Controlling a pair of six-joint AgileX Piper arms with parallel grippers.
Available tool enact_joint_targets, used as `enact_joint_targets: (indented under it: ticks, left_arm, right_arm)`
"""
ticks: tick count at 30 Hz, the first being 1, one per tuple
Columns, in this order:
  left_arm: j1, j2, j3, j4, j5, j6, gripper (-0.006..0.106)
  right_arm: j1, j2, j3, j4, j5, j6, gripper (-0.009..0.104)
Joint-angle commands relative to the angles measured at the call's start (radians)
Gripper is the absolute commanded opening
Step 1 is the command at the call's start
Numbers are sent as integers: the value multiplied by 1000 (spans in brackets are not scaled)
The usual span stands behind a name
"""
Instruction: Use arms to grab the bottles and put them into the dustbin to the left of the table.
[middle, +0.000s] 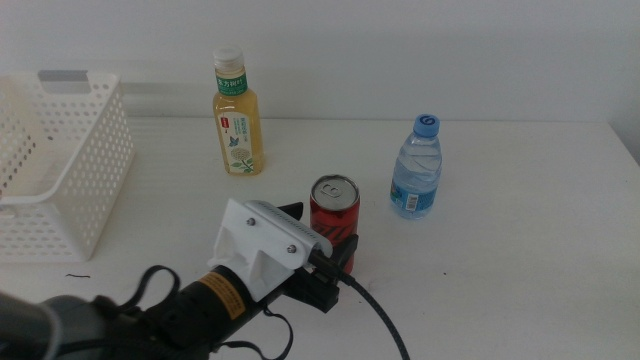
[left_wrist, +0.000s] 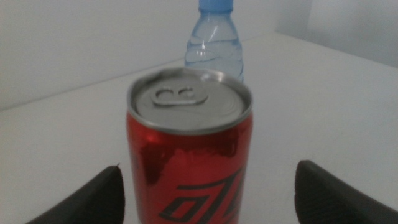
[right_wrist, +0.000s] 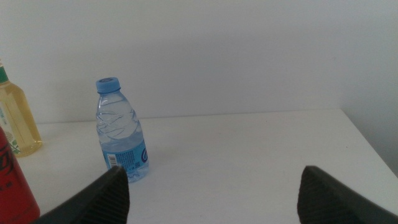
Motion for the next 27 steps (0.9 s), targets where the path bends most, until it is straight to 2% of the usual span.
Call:
enact_joint_targets:
  ticks: [1,12,21,23,27]
  left_arm:
    - [-2,47,-27,-3,-46,-23,93]
    - [-2,248,-168,-17,-76,-26,93]
    - [-2,292,-193,-19,-84,-26,93]
    - [-2,292,-201,-20,-81,-26,87]
    - [0,292,-210,-20,-78,-19,64]
  right_arm:
    - [-5,-5,3,-10,-3,-6,89]
    - [-5,-5,3,-10,-3,-6,89]
    - [-5,-5,3,-10,-3,-6,89]
    - [-5,-5,3,-10,-3,-6,89]
    - [-5,-5,3,-10,-3,-6,89]
